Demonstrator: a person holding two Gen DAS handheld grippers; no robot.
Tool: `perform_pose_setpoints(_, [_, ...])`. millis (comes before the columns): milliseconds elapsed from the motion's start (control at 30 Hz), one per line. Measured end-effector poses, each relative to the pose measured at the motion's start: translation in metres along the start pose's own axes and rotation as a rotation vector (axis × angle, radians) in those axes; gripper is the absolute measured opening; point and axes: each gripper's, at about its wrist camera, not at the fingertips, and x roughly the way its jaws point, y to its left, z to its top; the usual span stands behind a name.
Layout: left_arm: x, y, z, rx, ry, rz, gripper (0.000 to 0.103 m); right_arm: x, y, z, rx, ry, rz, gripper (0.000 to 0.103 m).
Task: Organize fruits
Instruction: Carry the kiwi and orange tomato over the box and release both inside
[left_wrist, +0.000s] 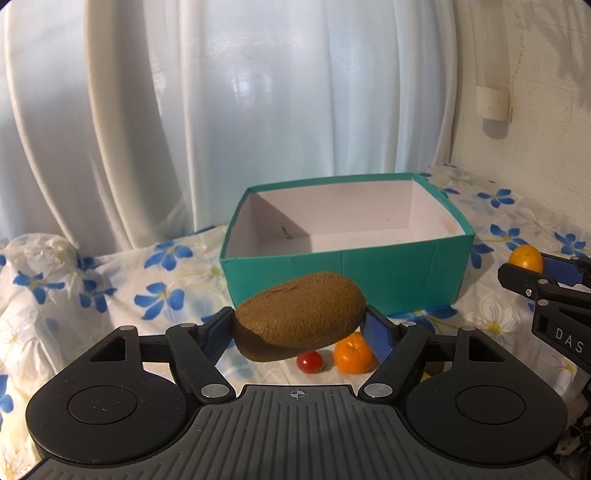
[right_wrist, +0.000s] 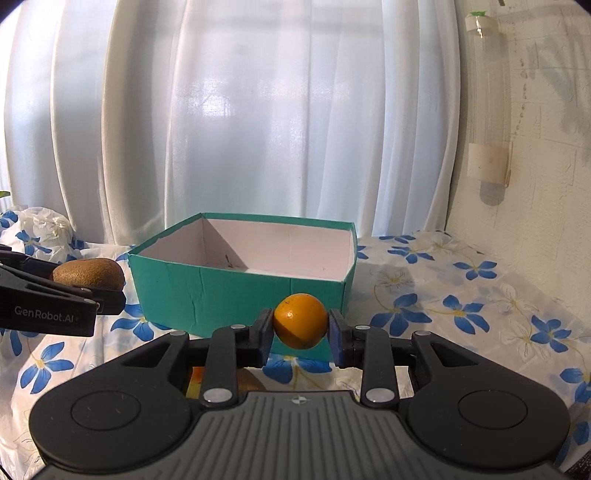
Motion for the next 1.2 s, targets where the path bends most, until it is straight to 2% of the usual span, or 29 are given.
perform_pose_setpoints(167, [0.010,0.008,0.025,-0.038,0.042,0.003,0.079,0.009,0.001,0.024,0.014,-0.009,0.011,0.030])
perform_pose_setpoints(467, [0.025,0.022,0.093,-0.048,-0.027,0.072,0.079,0.039,0.012,0.081,0.006,-0.052,0.011,0.030])
perform_pose_setpoints(567, [0.040,0.025,0.108,-0.057,0.000,0.116,0.079,0.052,0.016,0.096,0.001,-0.065,-0.001,0.030])
perform_pose_setpoints(733, [0.067,0.034,0.111,-0.093,0.057,0.102,0.079,0.070,0.018,0.104,0.023,-0.054,-0.005,0.030])
perform_pose_setpoints(1200, [0.113,0.038,0.102,-0.073,0.151,0.081,0.079,0.112,0.019,0.092,0.041,0.041,-0.042,0.030])
